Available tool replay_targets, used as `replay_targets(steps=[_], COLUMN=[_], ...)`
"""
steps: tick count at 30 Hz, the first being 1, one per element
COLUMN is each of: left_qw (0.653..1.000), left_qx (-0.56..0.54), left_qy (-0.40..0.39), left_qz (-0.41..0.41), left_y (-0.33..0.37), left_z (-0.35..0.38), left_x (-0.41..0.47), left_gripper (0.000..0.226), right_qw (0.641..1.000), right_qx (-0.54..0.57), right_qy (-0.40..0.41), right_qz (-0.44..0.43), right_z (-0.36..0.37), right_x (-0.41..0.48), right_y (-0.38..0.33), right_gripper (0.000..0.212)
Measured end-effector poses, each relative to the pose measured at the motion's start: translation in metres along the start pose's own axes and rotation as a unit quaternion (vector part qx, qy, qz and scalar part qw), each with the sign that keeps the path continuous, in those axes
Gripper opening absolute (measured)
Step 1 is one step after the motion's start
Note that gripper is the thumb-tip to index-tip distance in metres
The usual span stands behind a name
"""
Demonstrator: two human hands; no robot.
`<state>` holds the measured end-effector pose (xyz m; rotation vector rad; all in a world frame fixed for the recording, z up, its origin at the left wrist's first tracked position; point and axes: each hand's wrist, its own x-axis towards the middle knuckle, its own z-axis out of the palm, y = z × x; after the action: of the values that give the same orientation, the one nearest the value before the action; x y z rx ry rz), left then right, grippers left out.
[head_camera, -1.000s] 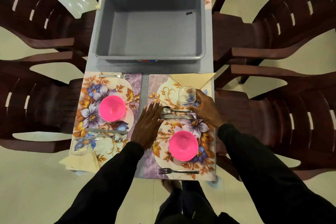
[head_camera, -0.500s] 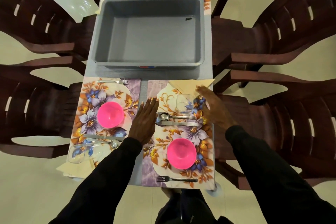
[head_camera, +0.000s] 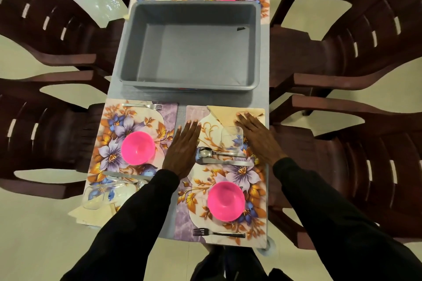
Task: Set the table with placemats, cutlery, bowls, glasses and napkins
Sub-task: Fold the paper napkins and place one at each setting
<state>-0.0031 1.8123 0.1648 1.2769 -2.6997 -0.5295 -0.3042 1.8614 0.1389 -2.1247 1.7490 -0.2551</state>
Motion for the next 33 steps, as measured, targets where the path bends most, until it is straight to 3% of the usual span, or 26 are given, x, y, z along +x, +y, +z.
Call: replay_targets(steps=[6,12,15,19,22,27,33], left_qw=[1.0,1.0,0.999,0.997,0.995,0.989,0.981], left_qx=[0.004,0.01,0.01,0.004,0.013,0.018,0.04], left_qy=[0.008,0.026,0.04,0.072,0.099,0.139,0.176], left_qz=[0.007,0.001,0.003,0.014,0.016,0.044,0.074], left_y=[0.002,-0.001,0.0,0.002,0.003,-0.004,-0.024], left_z=[-0.007,-0.014,-0.021,-0.037,-0.053,-0.09,-0.154], left_x=[0.001,-0.007,-0.016,-0.033,-0.055,-0.096,-0.149], left_gripper=[0.067,0.081,0.081,0.058,0.051,0.059,0.049], right_qw=[1.0,0.999,0.999,0.987,0.978,0.977,0.979], right_qx=[-0.003,-0.005,-0.006,0.052,0.091,0.08,0.052], right_qy=[0.0,0.007,0.035,0.138,0.175,0.191,0.195], right_qz=[-0.003,-0.031,0.01,0.06,0.074,0.044,0.028], right_z=[-0.001,-0.015,-0.025,-0.054,-0.082,-0.117,-0.113], right_x=[0.007,0.002,-0.003,-0.023,-0.034,-0.04,-0.045], right_y=[-0.001,0.005,0.011,0.004,-0.022,-0.102,-0.203], right_gripper=[0.075,0.063,0.087,0.064,0.058,0.051,0.036])
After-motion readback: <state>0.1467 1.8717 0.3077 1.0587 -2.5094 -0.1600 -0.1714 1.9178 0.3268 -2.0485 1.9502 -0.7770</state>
